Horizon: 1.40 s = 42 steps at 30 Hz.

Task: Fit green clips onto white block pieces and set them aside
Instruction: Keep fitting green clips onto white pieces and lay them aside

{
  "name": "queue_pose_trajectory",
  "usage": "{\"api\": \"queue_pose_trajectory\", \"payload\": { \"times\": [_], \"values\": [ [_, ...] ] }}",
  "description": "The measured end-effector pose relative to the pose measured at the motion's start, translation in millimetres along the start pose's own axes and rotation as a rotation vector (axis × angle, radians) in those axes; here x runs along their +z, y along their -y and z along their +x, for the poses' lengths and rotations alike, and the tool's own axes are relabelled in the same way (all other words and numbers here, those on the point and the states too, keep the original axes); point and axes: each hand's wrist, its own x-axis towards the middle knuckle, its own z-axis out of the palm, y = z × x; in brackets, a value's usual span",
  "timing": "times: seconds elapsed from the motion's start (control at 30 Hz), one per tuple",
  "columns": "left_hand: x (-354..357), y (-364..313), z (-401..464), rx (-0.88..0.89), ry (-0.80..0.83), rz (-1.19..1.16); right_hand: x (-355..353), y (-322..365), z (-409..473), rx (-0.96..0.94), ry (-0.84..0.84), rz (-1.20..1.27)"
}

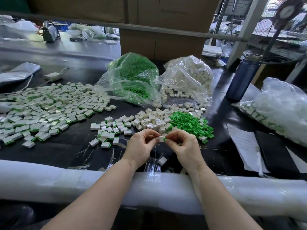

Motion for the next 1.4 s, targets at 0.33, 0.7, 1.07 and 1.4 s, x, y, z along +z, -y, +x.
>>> {"api": "queue_pose_trajectory", "payload": {
  "times": [0.33,0.7,1.07,1.4],
  "values": [
    [0.7,0.8,0.2,0.010,0.083,0.002,-0.1,3.0,-0.5,0.016,0.024,0.050],
    [0.4,0.4,-0.8,0.000,0.156,0.101,-6.0,0.1,-1.0,0.149,0.082,0.096],
    [-1.2,-4.2,-3.1,0.134,0.217,0.208,-10.7,-1.4,0.1,0.165,0.167,0.086],
    [-0.2,-2.9,-2.6,0.104,0.134,0.111,-5.9,-4.2,0.7,0.151,0.099,0.190]
  ]
}}
